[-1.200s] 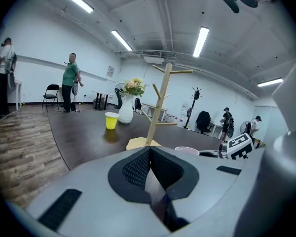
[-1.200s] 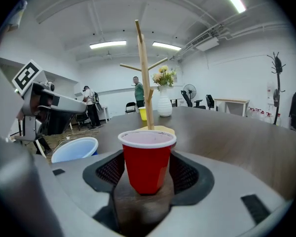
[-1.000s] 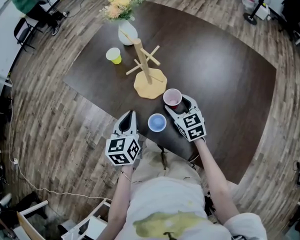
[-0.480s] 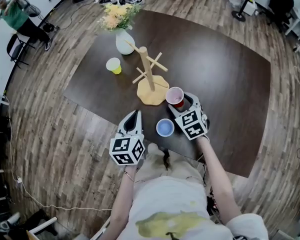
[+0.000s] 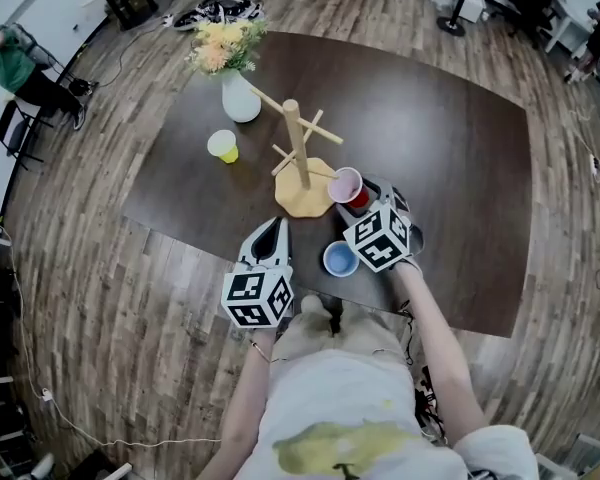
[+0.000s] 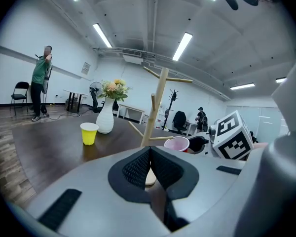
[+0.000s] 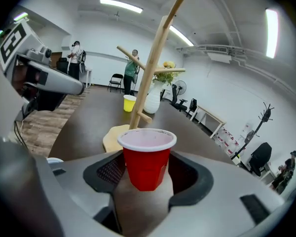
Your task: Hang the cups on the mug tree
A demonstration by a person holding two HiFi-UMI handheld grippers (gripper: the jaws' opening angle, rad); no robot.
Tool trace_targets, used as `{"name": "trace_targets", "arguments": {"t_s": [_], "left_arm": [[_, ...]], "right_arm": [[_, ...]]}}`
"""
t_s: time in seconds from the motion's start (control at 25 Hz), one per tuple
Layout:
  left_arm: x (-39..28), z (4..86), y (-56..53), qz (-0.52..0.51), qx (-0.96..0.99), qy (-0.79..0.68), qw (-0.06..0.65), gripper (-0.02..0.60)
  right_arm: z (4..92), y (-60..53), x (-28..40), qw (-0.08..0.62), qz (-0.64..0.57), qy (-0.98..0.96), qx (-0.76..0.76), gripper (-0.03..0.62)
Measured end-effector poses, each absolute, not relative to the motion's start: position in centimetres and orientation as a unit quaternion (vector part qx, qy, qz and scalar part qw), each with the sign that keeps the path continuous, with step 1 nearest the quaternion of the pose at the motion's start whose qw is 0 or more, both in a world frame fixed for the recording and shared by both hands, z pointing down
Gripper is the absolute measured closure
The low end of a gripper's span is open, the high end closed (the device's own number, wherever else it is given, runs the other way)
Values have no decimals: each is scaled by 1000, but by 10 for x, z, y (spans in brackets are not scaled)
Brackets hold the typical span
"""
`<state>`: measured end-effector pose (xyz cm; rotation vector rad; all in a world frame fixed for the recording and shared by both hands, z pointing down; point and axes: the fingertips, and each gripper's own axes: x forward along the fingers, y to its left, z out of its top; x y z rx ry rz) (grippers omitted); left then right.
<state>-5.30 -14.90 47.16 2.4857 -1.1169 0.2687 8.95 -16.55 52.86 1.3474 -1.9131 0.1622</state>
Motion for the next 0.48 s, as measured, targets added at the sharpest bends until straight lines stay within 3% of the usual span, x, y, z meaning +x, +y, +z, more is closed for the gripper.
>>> {"name": "trace_targets", "arguments": {"t_s": [0.48], "left_arm": [[-65,466,-152,89,896,-389,197,558]], "right_arm": [[519,-185,69,467,8,-720,513,313]]}}
